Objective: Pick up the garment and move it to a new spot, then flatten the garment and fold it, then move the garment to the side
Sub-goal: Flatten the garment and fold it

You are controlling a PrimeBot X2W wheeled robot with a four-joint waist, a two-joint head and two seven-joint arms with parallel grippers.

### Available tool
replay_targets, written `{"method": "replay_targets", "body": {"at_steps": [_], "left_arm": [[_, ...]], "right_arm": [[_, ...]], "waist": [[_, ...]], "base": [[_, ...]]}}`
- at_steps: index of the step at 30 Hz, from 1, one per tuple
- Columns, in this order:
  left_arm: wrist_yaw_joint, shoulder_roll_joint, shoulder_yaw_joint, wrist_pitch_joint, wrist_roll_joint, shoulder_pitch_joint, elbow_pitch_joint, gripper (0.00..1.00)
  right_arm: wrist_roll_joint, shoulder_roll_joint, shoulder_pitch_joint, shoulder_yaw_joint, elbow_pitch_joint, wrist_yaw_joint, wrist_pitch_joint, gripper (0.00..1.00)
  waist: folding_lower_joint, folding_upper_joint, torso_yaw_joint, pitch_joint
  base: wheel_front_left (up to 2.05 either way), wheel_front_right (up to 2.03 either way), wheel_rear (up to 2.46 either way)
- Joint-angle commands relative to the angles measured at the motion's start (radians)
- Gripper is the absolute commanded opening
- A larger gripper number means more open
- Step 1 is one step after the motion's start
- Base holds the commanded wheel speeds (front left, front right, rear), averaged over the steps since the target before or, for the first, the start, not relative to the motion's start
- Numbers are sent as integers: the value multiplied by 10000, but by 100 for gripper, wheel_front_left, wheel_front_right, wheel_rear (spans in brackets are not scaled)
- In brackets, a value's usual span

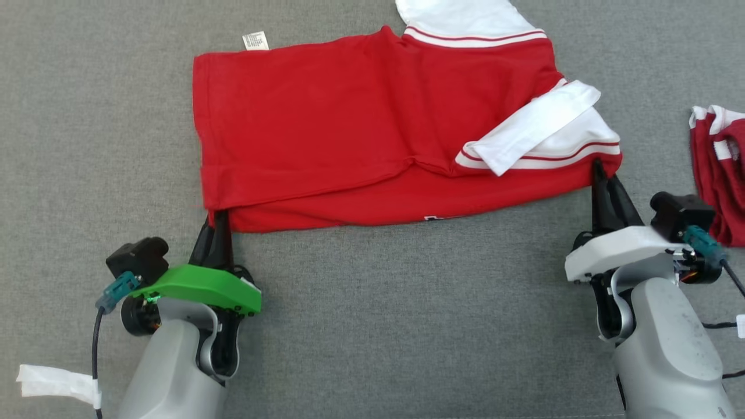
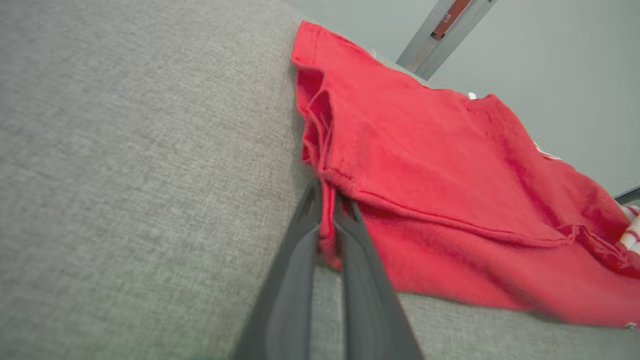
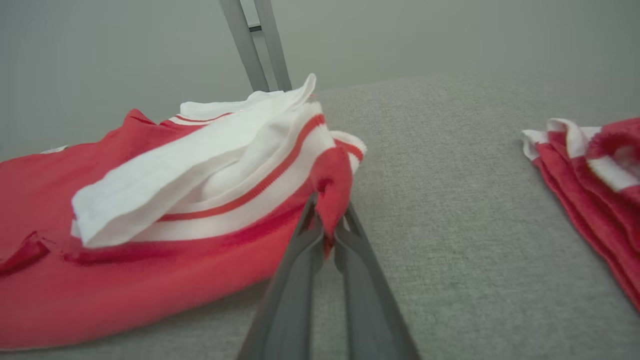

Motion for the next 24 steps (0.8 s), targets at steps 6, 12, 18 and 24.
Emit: {"method": "replay_targets", "body": {"at_steps": [6,12,18,24], "left_arm": [[-42,265,-7,15,-38,-456,-99,0],[-24,609,-263,417,-690,-349,1179,0],[-20,454,-514,461,-1012,815,2255,0],[-18,304,-795,218,-1092,2062,2707,0]], "right_arm": [[404,-194,-623,-98,454,-17,-2,0],[847,-516,-887,49,1825,-20,303,0],[1281,-480,226,432,2540,-20,346,0],[1729,-468,1597,524,2589,-20,145,0]], "waist": [[0,0,-60,-1120],[0,0,-166,-2255],[0,0,-198,-2906],[0,0,-106,-2865]], "base": [[0,0,0],[0,0,0],[0,0,0],[0,0,0]]}}
